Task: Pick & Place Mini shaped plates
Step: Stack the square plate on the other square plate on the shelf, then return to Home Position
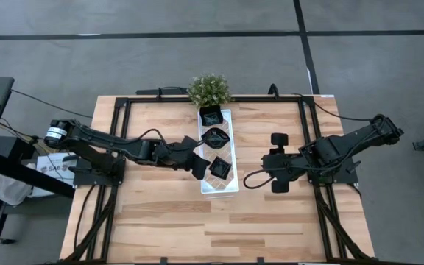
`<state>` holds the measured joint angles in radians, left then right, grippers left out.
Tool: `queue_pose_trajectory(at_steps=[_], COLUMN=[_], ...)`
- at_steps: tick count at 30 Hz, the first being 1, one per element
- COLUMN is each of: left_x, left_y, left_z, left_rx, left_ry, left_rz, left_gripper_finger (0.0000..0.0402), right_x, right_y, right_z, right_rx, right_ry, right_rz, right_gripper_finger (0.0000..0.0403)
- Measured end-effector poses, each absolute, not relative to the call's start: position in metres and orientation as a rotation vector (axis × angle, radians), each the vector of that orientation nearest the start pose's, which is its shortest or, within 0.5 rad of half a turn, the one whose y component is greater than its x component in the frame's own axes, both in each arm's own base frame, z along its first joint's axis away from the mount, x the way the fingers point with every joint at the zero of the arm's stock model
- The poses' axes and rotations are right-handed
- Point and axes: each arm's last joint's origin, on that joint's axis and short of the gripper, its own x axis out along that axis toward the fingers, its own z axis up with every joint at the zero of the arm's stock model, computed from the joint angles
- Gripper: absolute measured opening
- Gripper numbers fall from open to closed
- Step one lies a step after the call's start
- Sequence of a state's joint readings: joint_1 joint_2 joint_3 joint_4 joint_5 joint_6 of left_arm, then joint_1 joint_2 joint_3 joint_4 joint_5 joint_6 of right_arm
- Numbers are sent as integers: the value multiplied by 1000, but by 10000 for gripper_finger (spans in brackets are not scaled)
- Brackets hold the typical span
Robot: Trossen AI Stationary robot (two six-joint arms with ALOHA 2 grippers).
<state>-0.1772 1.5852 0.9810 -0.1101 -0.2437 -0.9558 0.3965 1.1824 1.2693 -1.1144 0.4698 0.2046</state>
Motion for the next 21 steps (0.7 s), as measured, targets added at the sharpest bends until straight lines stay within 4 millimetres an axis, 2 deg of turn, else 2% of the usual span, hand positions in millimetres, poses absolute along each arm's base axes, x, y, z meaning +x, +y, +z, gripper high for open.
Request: queue_pose_trajectory(at_steps=[9,21], left_x=[325,332], left_y=[-51,-55], left_z=[211,220], left_rx=[-750,-870], left_ry=[644,583], left_rz=[424,287], left_gripper_finger=[4,4], right_x=[196,196], right_y=[68,68], right_z=[349,349], right_rx=[-237,-237], right_ry=[916,916], right_rz=[-162,-162], right_gripper_finger=[91,91])
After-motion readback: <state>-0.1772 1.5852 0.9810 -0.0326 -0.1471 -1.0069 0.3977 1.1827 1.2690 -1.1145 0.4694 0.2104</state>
